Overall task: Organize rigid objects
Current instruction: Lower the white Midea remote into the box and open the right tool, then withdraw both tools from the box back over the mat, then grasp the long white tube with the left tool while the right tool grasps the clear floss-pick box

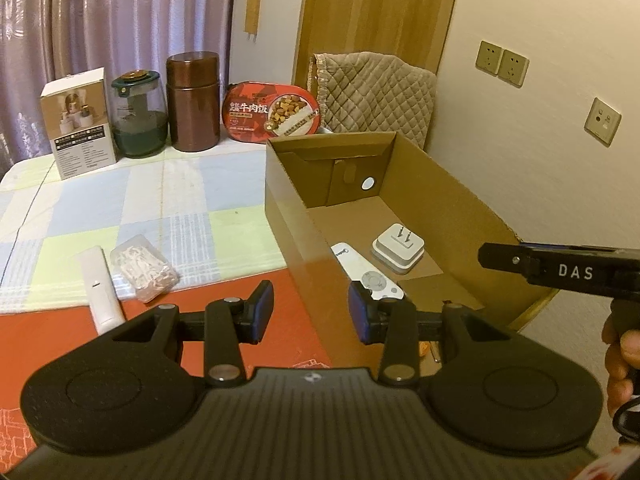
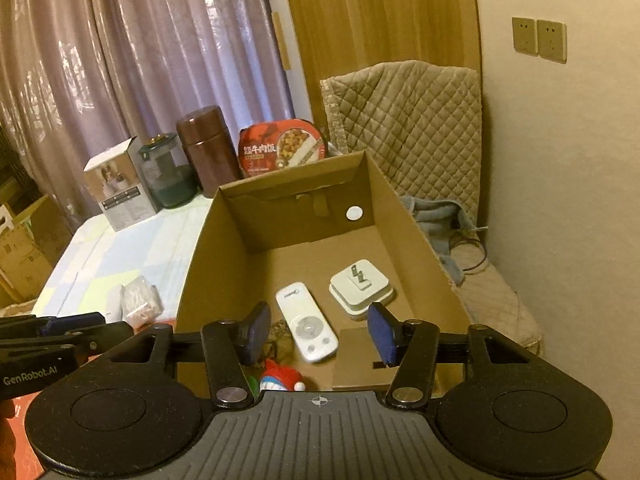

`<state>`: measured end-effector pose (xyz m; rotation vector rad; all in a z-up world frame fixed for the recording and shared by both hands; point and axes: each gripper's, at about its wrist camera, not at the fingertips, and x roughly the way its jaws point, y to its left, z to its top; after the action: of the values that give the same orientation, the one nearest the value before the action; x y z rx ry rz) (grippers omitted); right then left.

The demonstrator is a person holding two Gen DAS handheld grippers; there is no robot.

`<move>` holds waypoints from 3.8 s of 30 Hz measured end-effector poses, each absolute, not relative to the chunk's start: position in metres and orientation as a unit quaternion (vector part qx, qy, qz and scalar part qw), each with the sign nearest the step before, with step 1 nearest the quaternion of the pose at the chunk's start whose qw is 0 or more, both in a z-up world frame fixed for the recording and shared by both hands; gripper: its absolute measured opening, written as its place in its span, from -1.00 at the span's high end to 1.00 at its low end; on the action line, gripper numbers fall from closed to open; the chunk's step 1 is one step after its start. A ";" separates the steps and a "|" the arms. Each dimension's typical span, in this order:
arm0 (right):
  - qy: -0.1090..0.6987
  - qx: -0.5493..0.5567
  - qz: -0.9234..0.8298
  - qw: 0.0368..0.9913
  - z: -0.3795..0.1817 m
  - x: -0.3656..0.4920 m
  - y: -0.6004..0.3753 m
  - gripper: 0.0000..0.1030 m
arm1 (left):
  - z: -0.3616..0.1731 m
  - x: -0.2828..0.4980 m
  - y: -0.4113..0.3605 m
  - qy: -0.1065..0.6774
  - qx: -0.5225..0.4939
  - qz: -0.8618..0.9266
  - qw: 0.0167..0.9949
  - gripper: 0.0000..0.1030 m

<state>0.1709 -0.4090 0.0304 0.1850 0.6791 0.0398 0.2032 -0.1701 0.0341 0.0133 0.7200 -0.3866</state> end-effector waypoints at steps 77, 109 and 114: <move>0.378 -0.015 0.182 0.908 -0.074 0.306 -0.159 -0.39 | -0.054 0.284 0.063 0.361 -0.012 -0.016 0.932 -0.02; 0.427 -0.090 0.274 0.857 -0.125 0.335 -0.131 -0.03 | -0.089 0.329 0.063 0.393 -0.012 -0.051 0.918 -0.37; 0.416 -0.070 0.219 0.880 -0.116 0.340 -0.151 -0.03 | -0.099 0.328 0.042 0.391 0.011 -0.091 0.916 -0.26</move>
<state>0.3402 -0.1509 -0.1162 -0.1452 0.8671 0.4557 0.3283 0.0422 -0.0994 0.0233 0.8057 -0.1869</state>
